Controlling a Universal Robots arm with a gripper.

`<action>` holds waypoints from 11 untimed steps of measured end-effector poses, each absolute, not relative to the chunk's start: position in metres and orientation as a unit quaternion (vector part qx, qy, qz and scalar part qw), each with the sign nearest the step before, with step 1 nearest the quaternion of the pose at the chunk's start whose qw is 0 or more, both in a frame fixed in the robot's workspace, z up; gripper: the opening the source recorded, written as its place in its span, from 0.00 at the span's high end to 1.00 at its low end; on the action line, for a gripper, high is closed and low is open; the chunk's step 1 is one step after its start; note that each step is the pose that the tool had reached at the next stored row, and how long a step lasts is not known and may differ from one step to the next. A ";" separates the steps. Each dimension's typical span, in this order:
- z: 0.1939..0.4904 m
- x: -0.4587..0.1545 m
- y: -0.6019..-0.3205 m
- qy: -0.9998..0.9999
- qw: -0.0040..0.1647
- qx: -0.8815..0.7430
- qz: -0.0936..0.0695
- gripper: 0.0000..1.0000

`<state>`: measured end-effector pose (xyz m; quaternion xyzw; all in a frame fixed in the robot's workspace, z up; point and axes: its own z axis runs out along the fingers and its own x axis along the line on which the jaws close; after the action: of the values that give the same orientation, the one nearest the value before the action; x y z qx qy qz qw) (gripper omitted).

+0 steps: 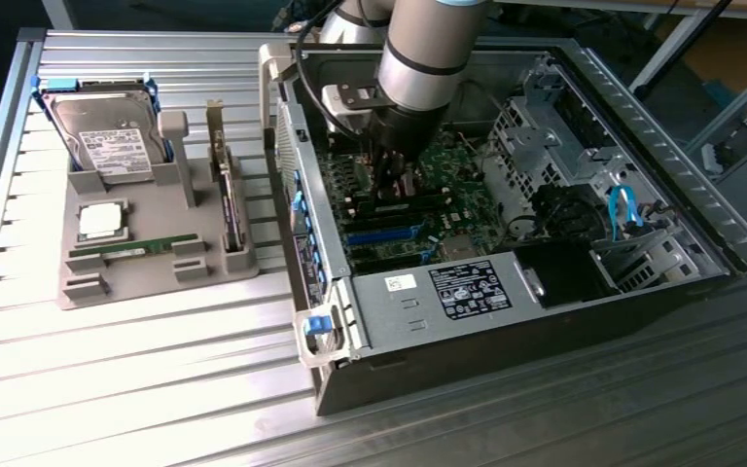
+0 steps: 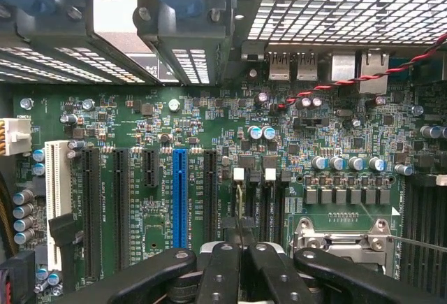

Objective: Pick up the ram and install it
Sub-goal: 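Press down the ram until it locks into place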

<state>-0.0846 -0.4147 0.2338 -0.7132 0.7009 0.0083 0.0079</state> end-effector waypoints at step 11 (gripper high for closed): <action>0.232 -0.085 -0.415 0.701 0.008 -0.713 0.008 0.90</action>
<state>-0.0846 -0.4149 0.2320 -0.7132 0.7008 0.0084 0.0080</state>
